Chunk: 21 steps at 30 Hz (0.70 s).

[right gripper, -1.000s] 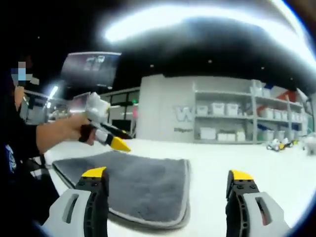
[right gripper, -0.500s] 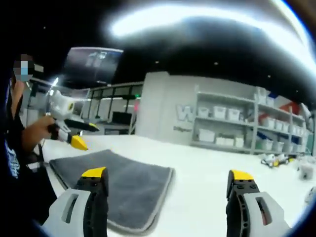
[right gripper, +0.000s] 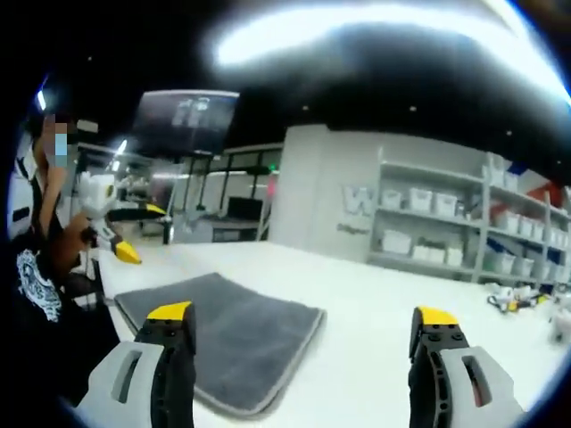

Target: Open the folded towel by lifting each exposed corner and separating the folded layers until the towel lies flat within the target outline without major curled edges

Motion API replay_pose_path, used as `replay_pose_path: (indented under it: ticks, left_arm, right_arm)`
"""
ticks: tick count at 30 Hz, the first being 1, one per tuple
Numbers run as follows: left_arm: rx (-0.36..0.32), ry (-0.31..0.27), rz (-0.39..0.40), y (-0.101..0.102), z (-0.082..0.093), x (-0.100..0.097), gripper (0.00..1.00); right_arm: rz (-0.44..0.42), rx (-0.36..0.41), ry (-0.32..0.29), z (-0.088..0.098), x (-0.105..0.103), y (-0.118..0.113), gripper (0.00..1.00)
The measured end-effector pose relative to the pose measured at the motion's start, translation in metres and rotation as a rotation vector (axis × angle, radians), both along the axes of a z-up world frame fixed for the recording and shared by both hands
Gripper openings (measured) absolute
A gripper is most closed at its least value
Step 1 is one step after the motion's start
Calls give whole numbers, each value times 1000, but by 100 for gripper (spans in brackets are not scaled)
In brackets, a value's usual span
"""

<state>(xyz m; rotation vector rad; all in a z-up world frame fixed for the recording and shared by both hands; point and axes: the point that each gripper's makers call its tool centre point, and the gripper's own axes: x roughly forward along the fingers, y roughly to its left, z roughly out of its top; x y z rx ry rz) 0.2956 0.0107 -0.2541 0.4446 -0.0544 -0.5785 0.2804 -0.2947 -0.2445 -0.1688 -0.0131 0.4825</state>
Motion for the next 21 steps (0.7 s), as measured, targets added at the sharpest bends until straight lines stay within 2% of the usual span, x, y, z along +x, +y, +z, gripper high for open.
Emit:
replay_pose_path:
  ticks: [3,6,9,13,16,18,21]
  left_arm:
    - [66,-50,-26,-21,10,-8,100]
    - [88,-100,-63,-45,23,-15,100]
    - [109,-107,-70,-60,27,-19,100]
    - [158,-118,-90,-81,21,-24,100]
    - [204,-123,-92,-99,11,-23,100]
    - [227,-126,-91,-109,5,-22,100]
    - [260,-149,-78,-121,0,-21,100]
  right_arm:
    - [45,-40,-3,19,5,2,99]
    - [111,-63,-11,39,10,9,98]
    - [201,-57,10,47,13,18,96]
    - [253,-81,20,56,27,21,95]
    - [361,-75,32,64,34,32,97]
    - [402,-53,18,76,49,33,96]
    - [473,-49,32,89,65,42,93]
